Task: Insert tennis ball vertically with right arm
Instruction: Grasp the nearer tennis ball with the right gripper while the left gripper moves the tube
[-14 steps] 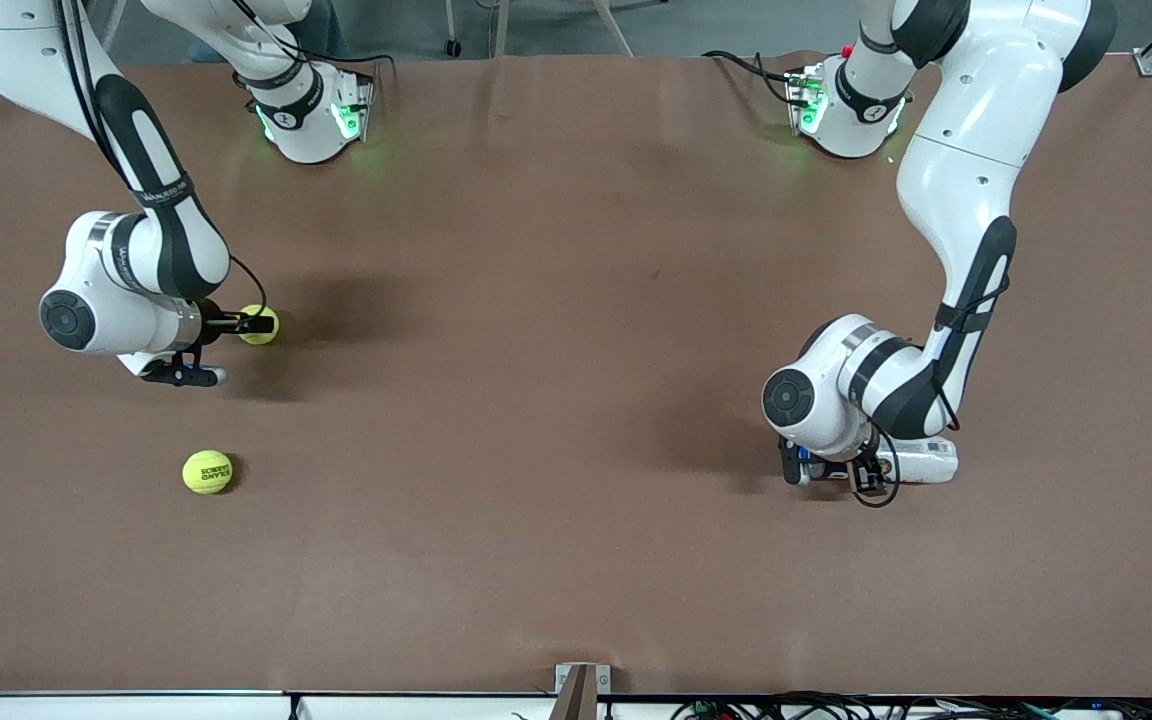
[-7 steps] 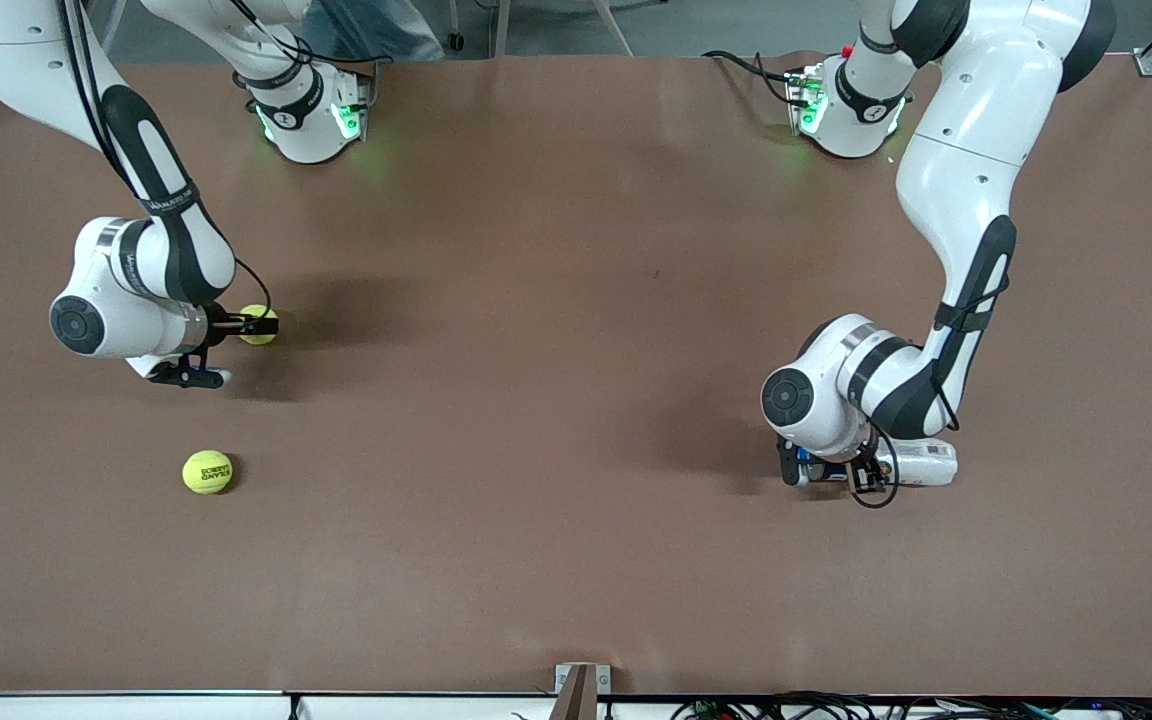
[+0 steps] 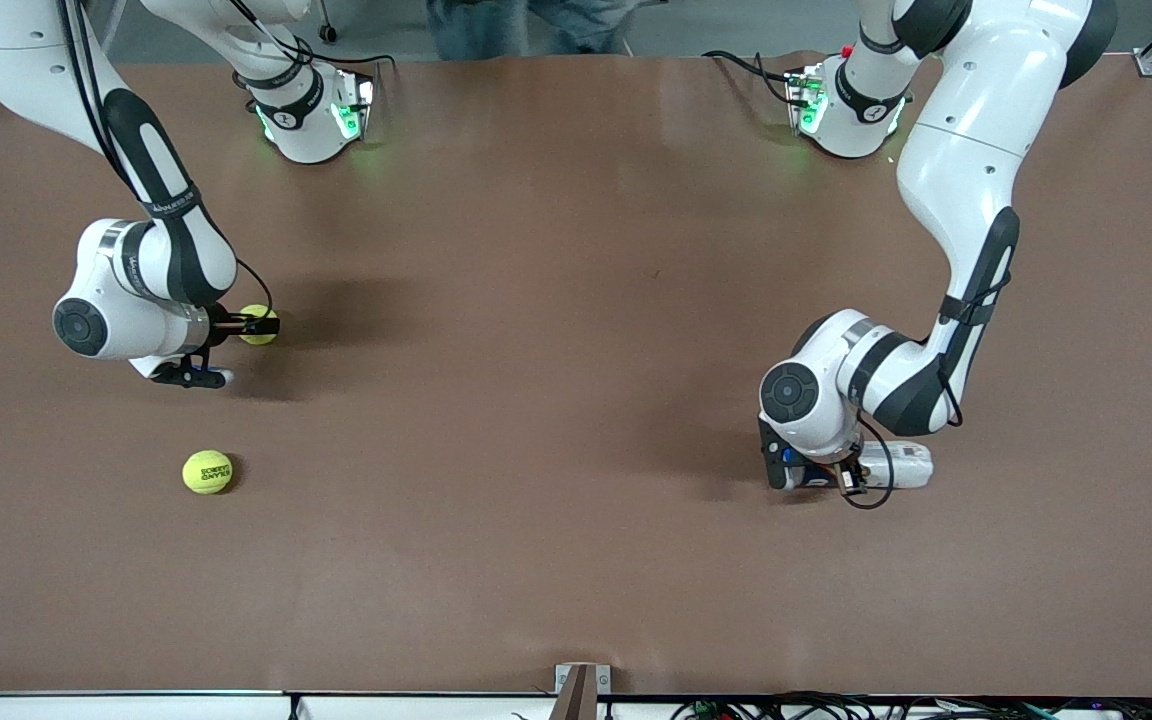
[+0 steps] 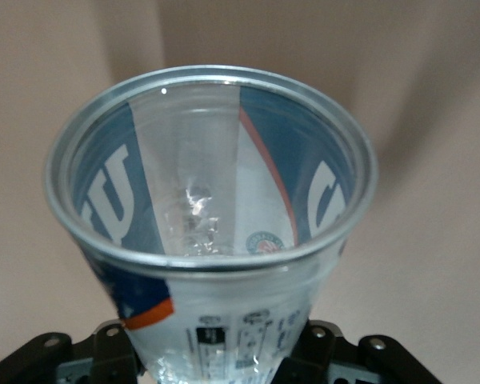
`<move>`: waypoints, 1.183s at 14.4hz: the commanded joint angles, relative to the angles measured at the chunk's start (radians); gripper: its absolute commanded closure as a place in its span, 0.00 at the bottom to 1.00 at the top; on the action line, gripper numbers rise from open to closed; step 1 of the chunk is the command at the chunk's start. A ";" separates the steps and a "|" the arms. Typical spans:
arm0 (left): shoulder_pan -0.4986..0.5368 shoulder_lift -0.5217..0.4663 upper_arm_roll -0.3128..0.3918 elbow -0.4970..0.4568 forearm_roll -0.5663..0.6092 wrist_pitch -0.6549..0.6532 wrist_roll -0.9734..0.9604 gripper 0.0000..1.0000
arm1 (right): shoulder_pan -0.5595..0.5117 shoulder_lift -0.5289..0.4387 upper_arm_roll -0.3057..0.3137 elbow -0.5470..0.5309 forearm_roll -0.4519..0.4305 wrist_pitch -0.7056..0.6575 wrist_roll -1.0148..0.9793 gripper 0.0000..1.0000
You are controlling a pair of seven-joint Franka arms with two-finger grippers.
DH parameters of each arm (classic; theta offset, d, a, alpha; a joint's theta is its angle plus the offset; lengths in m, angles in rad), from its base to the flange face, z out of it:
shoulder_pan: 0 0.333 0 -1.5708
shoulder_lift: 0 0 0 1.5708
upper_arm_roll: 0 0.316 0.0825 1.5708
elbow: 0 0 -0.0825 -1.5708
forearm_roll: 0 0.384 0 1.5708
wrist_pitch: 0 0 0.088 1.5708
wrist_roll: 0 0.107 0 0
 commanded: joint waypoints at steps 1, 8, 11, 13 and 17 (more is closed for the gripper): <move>0.007 -0.060 -0.056 0.006 -0.115 0.000 0.028 0.37 | 0.004 -0.005 -0.001 -0.010 0.009 0.004 0.001 0.09; 0.007 -0.091 -0.190 0.112 -0.429 0.035 0.041 0.38 | 0.004 -0.002 -0.001 -0.016 0.009 0.005 0.001 0.10; -0.002 -0.083 -0.225 0.106 -0.528 0.208 0.041 0.36 | 0.004 -0.002 -0.001 -0.016 0.009 0.004 0.001 0.21; -0.013 -0.062 -0.240 0.106 -0.567 0.297 0.041 0.36 | 0.005 0.000 -0.001 -0.016 0.009 0.002 0.001 0.32; -0.017 -0.005 -0.316 0.068 -0.625 0.547 0.036 0.36 | 0.005 0.009 -0.001 -0.014 0.009 0.001 0.003 0.55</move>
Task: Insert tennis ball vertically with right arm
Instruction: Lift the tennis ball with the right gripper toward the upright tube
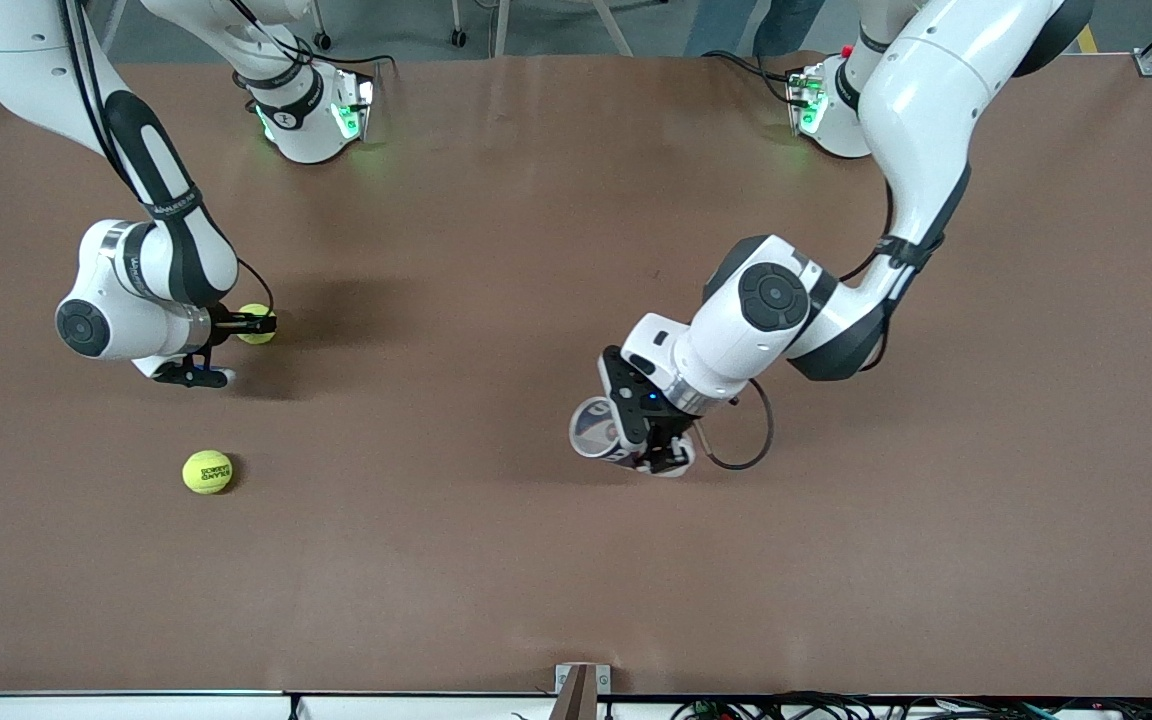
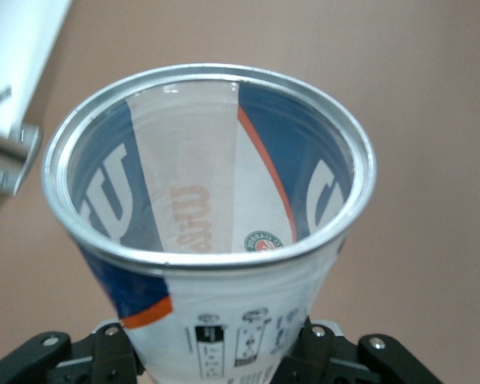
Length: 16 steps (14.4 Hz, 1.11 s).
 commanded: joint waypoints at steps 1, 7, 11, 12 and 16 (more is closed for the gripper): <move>-0.015 0.034 -0.029 -0.042 -0.040 0.188 0.007 0.36 | 0.004 0.006 -0.001 -0.010 0.008 0.004 0.003 0.57; -0.053 0.133 -0.103 -0.118 -0.092 0.589 -0.048 0.36 | -0.001 -0.039 -0.003 0.152 0.042 -0.226 -0.002 0.60; -0.127 0.178 -0.103 -0.116 -0.122 0.710 -0.145 0.36 | 0.004 -0.033 0.000 0.405 0.044 -0.409 0.003 0.60; -0.136 0.195 -0.103 -0.115 -0.122 0.741 -0.163 0.37 | 0.025 -0.033 0.002 0.451 0.048 -0.432 0.004 0.61; -0.183 0.299 -0.103 -0.085 -0.122 0.830 -0.183 0.36 | 0.050 -0.033 0.002 0.614 0.272 -0.519 0.009 0.61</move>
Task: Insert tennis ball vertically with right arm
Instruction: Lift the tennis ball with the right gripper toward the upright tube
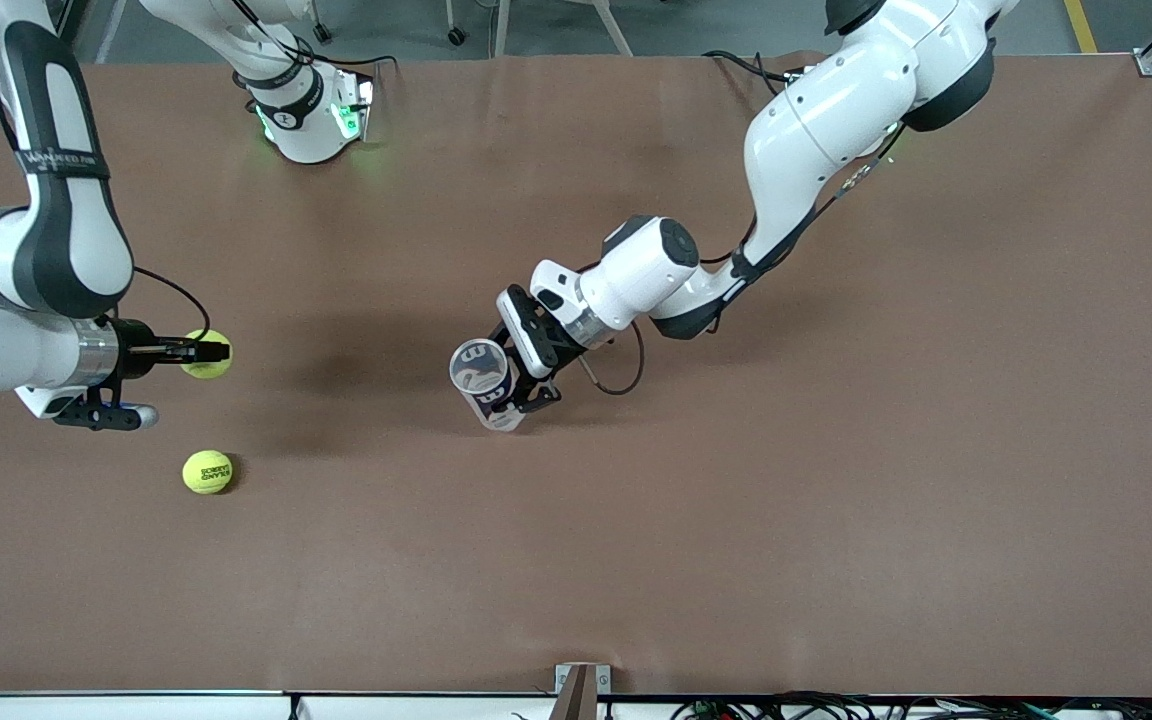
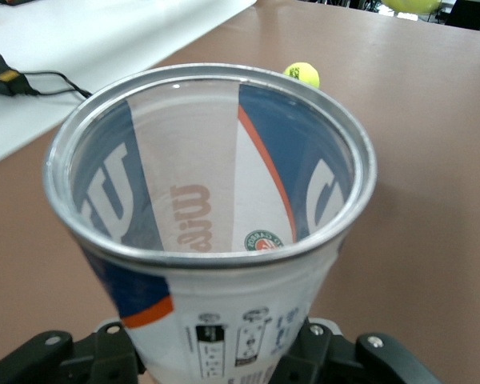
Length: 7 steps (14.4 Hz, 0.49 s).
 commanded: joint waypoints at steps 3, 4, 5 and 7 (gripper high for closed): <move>-0.010 0.053 -0.003 0.030 -0.018 0.049 0.000 0.35 | 0.007 0.005 0.003 0.111 0.285 -0.046 -0.004 0.61; -0.015 0.055 -0.002 0.030 -0.018 0.049 0.000 0.35 | 0.030 0.005 0.007 0.110 0.351 -0.047 0.000 0.61; -0.013 0.056 -0.002 0.029 -0.018 0.049 -0.001 0.34 | 0.065 0.005 0.007 0.111 0.376 -0.041 0.002 0.61; -0.016 0.058 0.000 0.027 -0.018 0.049 -0.003 0.29 | 0.130 0.005 0.007 0.115 0.395 -0.029 0.006 0.63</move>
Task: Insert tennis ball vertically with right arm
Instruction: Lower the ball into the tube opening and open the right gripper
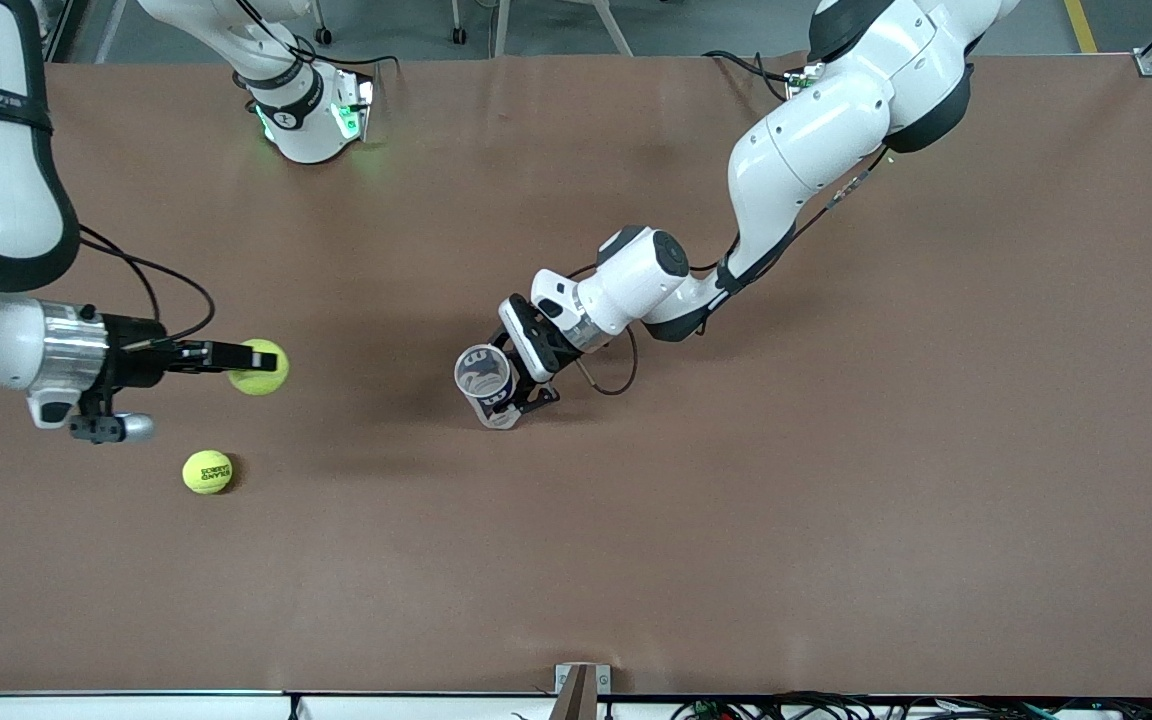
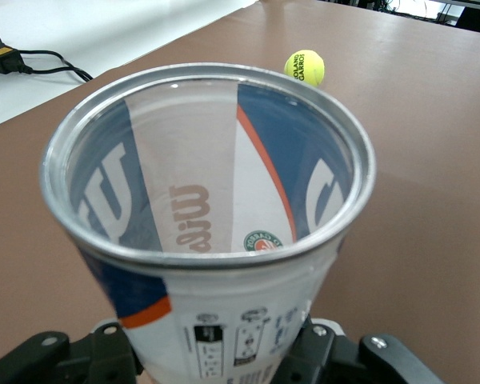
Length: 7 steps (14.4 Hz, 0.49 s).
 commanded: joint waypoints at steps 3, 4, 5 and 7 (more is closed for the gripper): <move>-0.011 0.002 0.000 0.012 -0.018 0.000 -0.002 0.25 | 0.102 0.008 -0.002 0.010 0.103 0.015 0.007 0.65; -0.011 0.003 0.000 0.012 -0.018 0.000 -0.003 0.24 | 0.111 0.010 -0.002 0.010 0.112 0.029 0.007 0.65; -0.011 0.004 0.001 0.009 -0.018 0.000 -0.002 0.24 | 0.128 0.010 -0.002 0.010 0.115 0.047 0.007 0.65; -0.011 0.004 0.003 0.009 -0.018 0.000 0.000 0.24 | 0.184 0.025 -0.004 0.010 0.115 0.104 0.009 0.65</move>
